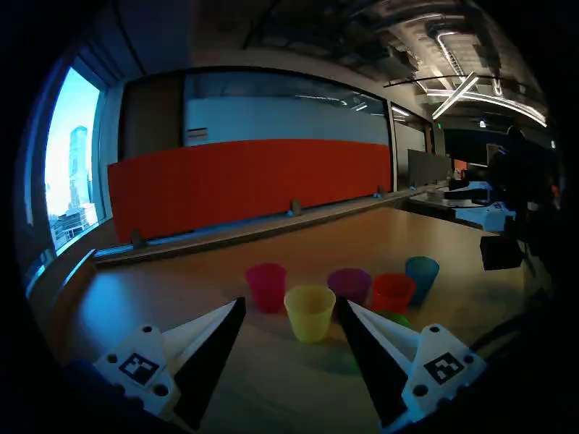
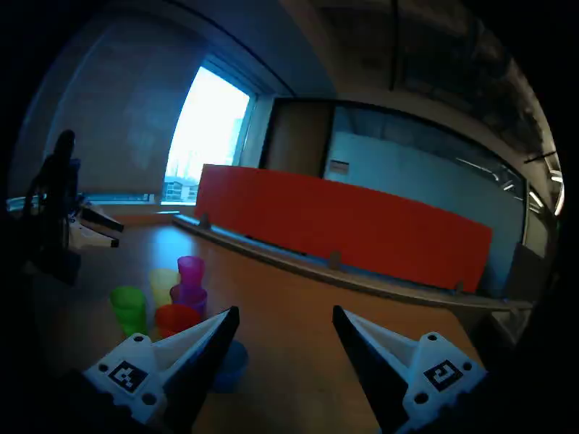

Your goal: Pour water

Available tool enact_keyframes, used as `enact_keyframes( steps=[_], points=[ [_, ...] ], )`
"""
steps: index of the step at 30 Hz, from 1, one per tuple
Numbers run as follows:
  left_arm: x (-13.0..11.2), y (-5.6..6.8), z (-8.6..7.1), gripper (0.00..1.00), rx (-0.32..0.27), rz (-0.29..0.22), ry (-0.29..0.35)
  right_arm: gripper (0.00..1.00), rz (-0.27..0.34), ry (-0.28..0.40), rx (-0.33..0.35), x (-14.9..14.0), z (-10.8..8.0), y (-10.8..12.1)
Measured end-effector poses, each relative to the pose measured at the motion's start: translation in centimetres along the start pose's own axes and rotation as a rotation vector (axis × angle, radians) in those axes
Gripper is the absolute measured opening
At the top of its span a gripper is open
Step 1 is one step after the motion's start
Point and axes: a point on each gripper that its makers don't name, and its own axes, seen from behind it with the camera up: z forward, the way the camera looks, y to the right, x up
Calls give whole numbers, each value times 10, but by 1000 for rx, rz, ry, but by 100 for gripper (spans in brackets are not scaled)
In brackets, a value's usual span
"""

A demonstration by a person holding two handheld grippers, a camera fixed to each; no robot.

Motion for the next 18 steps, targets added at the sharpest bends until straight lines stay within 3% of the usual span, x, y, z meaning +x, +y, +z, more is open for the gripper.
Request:
enact_keyframes(
  steps=[8, 18],
  points=[
    [-16, 21, 1, 93, -97, 69, -94, 100, -52, -55, 119, -7, 4, -22],
    [-44, 55, -3, 93, -229, 161, -199, 100, -95, -109, 190, -18, 8, -32]
  ],
)
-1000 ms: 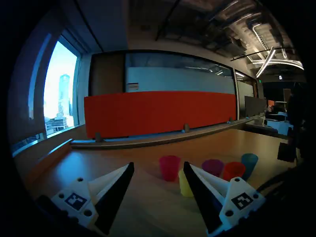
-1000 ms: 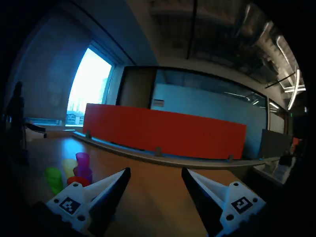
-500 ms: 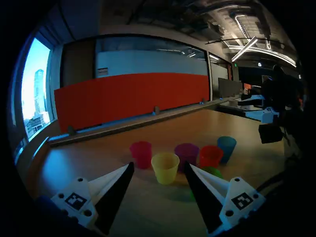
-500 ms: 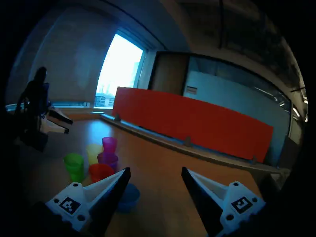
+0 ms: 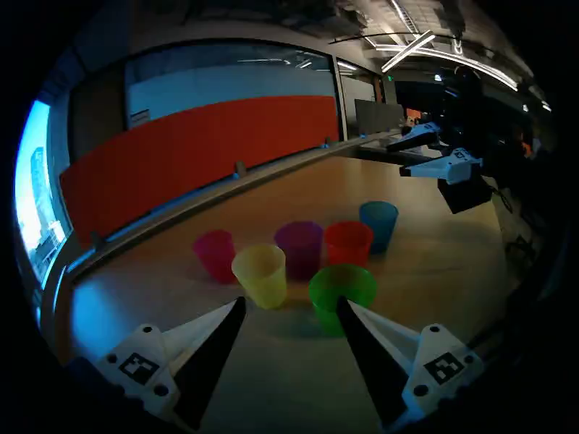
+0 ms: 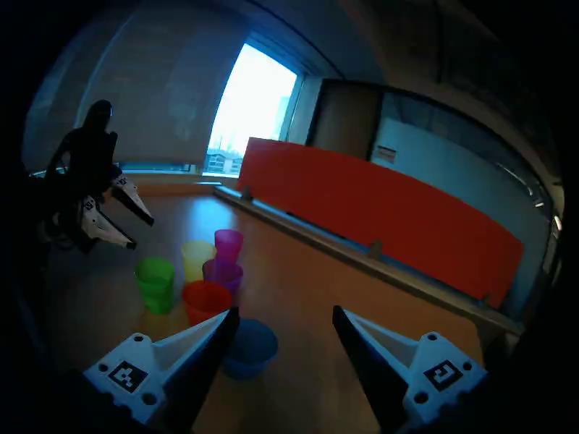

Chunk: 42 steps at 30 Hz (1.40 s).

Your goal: Pour water

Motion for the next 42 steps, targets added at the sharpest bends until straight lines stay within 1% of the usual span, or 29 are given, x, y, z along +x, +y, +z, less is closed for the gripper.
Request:
enact_keyframes(
  steps=[3, 6, 12, 17, 21, 26, 32, 36, 42],
  points=[
    [-6, 10, 1, 93, -38, 25, -24, 100, -11, -12, 11, -2, 1, -2],
    [-12, 13, 2, 93, -56, 43, -49, 100, -14, -16, 21, -4, 3, -4],
    [-20, 17, 9, 93, -84, 53, -91, 100, -8, -34, 45, -11, 6, -7],
    [-24, 27, 13, 93, -123, 60, -114, 100, -13, -56, 60, -19, 7, -7],
    [-29, 35, 18, 93, -149, 78, -132, 100, -18, -67, 67, -24, 9, -8],
    [-34, 40, 27, 93, -162, 96, -155, 100, -22, -73, 80, -27, 11, -11],
    [-35, 45, 35, 93, -184, 92, -167, 100, -26, -80, 86, -32, 15, -12],
    [-34, 51, 41, 93, -203, 102, -172, 100, -23, -83, 90, -35, 18, -12],
    [-34, 54, 51, 93, -204, 123, -174, 100, -19, -84, 90, -37, 20, -10]
  ],
)
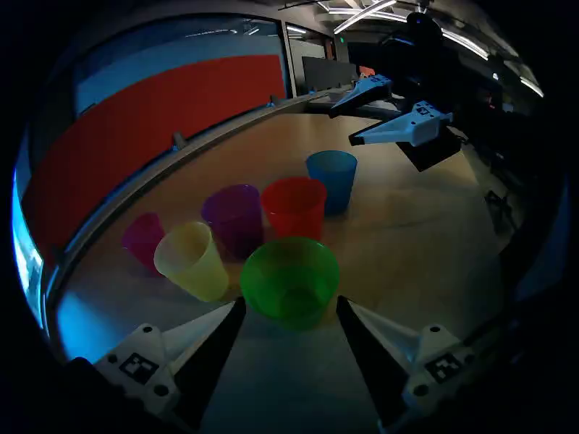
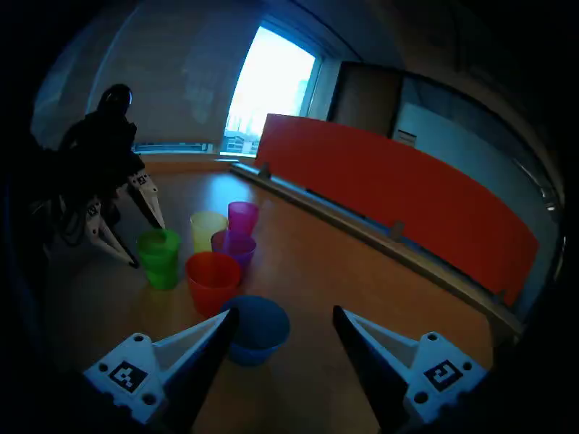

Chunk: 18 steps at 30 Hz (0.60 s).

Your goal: Pour water

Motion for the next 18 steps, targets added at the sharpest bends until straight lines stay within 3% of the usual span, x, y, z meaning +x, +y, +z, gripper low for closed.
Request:
enact_keyframes(
  steps=[18],
  points=[
    [12, -4, 14, 94, 15, -17, 22, 100, 8, 2, 3, -4, 3, 0]
  ],
)
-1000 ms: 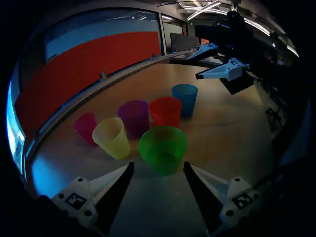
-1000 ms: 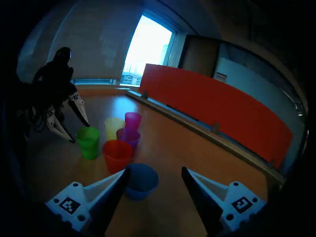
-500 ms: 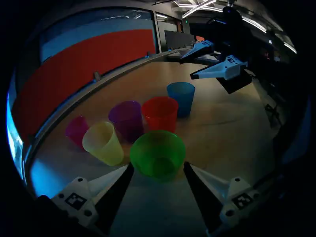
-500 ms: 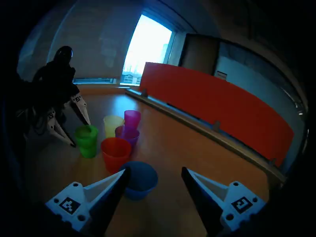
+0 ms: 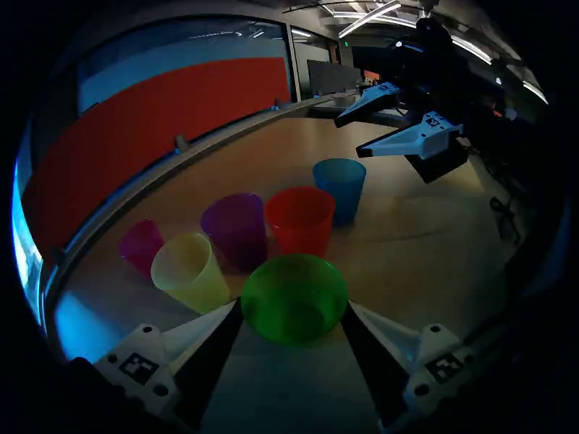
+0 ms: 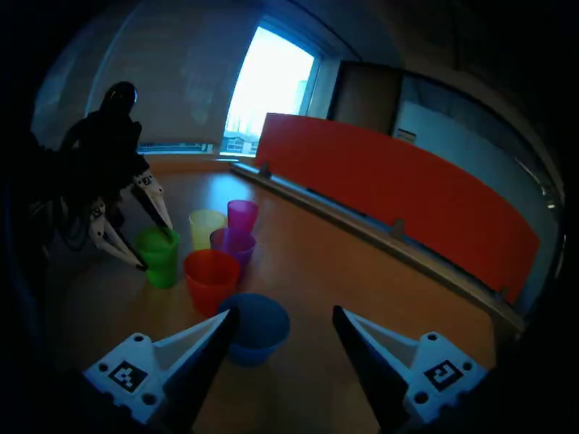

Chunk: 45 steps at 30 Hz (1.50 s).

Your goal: Pour water

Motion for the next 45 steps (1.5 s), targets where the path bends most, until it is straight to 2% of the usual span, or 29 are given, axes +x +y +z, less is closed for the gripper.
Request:
enact_keyframes(
  steps=[7, 20, 26, 35, 45],
  points=[
    [2, 2, -1, 89, -1, 1, 3, 100, 3, 2, -5, -1, -2, 1],
    [4, 2, -4, 86, 1, -7, 23, 100, 10, -12, 15, -8, 0, -7],
    [13, -2, -12, 86, 18, -20, 57, 100, 19, -14, 20, -8, 0, -9],
    [29, -8, -25, 86, 44, -71, 124, 100, 35, -24, 48, -10, -2, -17],
    [45, -16, -39, 86, 84, -92, 191, 100, 18, -71, 88, -22, 0, -28]
  ],
)
